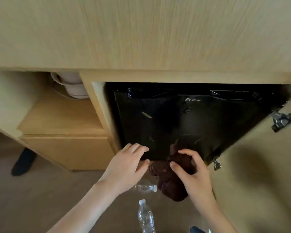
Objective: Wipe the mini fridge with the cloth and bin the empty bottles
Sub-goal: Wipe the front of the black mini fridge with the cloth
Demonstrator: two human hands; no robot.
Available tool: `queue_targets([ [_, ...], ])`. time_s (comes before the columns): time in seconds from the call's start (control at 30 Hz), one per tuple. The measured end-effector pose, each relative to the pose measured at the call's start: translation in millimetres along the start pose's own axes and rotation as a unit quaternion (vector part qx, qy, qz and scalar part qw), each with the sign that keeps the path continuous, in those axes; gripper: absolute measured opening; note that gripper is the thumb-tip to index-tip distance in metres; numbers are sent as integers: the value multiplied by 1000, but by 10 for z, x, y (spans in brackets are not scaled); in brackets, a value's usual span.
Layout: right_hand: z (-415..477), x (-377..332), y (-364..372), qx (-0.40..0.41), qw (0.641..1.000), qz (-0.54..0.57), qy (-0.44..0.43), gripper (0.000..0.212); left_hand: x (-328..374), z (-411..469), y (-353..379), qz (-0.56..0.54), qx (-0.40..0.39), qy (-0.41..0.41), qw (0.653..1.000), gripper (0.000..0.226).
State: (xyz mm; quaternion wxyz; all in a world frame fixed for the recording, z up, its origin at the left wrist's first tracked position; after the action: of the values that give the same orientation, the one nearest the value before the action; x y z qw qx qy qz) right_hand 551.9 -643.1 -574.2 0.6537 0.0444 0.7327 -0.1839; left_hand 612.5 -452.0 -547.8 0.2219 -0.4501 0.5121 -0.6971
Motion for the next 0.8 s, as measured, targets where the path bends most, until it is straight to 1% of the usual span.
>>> queue_targets([
  [0.1,168,236,106,-14,1000,-6,-24,45,-221,50,207,5,15,15,1000,42],
  [0.2,272,310,198,-44,997,-54,-37,62,-342,71,190,-14,43,8,999,39],
  [0.3,299,236,245,-74,991,-107,-43,73,-343,102,54,-6,40,5,999,39],
  [0.43,288,-31,288,-98,968,-217,-75,78,-254,156,-217,9,46,5,999,40],
  [0.5,287,-174,284,-105,954,-258,-107,73,-196,149,-317,5,57,7,998,40],
  [0.6,258,-370,206,-76,938,-283,-183,55,-124,111,-398,-2,75,8,997,39],
  [0.7,219,-468,66,-27,942,-249,-222,47,-76,54,-436,1,92,5,996,40],
  [0.8,226,-497,-50,7,954,-197,-225,42,-45,-46,-479,4,103,2,995,41],
])
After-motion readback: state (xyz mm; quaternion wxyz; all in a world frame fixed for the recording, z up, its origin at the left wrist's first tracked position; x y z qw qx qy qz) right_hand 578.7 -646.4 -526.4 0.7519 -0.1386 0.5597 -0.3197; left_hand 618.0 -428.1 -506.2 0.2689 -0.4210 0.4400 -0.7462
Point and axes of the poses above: each hand's wrist, its own z-axis towards the middle knuckle, its own y-axis out of the palm, x = y × z, the point moved 9 cm from there along z, towards the middle knuckle, and after that the axes turned 1 degree about y, right-handed, at the moved point
